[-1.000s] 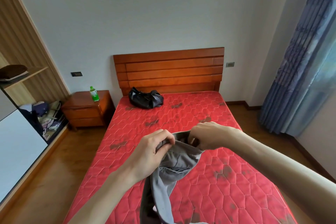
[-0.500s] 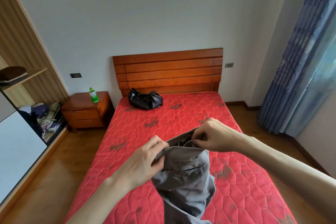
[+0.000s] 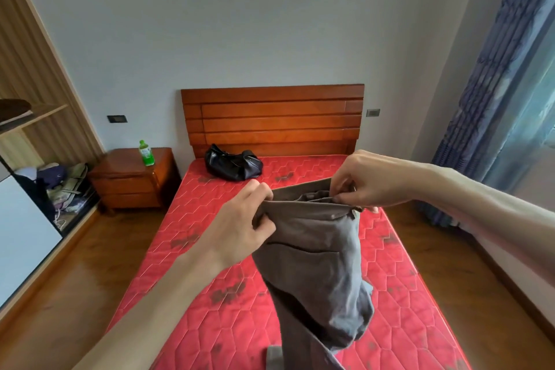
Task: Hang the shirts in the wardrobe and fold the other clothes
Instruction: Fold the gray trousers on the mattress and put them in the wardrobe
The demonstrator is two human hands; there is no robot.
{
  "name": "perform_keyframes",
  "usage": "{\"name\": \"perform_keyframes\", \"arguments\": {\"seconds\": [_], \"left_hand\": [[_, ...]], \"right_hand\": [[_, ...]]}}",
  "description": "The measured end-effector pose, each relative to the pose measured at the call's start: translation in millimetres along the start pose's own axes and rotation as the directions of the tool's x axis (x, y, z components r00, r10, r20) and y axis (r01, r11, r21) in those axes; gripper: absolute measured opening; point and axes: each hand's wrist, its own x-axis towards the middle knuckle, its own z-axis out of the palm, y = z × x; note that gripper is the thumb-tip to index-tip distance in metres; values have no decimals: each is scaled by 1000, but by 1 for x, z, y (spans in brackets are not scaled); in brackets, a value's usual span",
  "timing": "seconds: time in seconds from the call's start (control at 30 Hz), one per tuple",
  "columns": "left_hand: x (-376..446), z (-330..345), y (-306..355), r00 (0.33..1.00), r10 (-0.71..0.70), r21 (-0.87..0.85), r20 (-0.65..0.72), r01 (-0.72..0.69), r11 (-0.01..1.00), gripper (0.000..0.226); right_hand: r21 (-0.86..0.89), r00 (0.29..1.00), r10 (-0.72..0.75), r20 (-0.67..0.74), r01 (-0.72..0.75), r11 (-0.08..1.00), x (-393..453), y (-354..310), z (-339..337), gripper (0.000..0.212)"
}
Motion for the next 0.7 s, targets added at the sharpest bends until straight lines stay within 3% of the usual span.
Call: {"name": "perform_keyframes", "arguments": {"seconds": [0.1, 0.2, 0.27, 0.33, 0.4, 0.43, 0.5, 0.57, 0.6, 0.7], "left_hand": [[12, 0, 5, 999, -4, -46, -47, 2, 999, 26], [28, -7, 10, 996, 8, -94, -85, -16, 995, 25], [40, -14, 16, 994, 30, -123, -107, -44, 991, 24], [55, -24, 24, 990, 60, -130, -131, -77, 989, 23], [72, -35, 32, 982, 97, -134, -160, -119, 984, 23], [79, -40, 35, 979, 112, -136, -169, -135, 981, 23], [92, -48, 39, 977, 124, -138, -173, -149, 979, 22], [100, -52, 39, 977, 119, -158, -177, -148, 976, 22], [101, -53, 39, 978, 114, -174, -175, -145, 974, 21], [102, -53, 35, 991, 71, -184, -113, -91, 979, 22]], "right_hand": [[107, 997, 79, -1, -79, 991, -5, 9, 1, 18], [195, 989, 137, -63, -123, 973, -12, 13, 1, 44], [42, 954, 89, -286, -80, 996, -18, 16, -1, 60], [-225, 855, -65, -515, -61, 972, -19, 19, -3, 82], [-344, 774, -170, -610, -66, 937, -12, 21, -8, 94], [-363, 767, -200, -610, -46, 931, -7, 23, -14, 94], [-271, 834, -174, -524, 30, 962, 2, 25, -31, 91], [34, 957, -6, -290, 17, 999, 8, 24, -54, 89], [153, 986, 66, -151, -42, 987, 11, 22, -62, 85], [256, 992, 124, 39, -130, 958, 22, 25, -67, 42]]}}
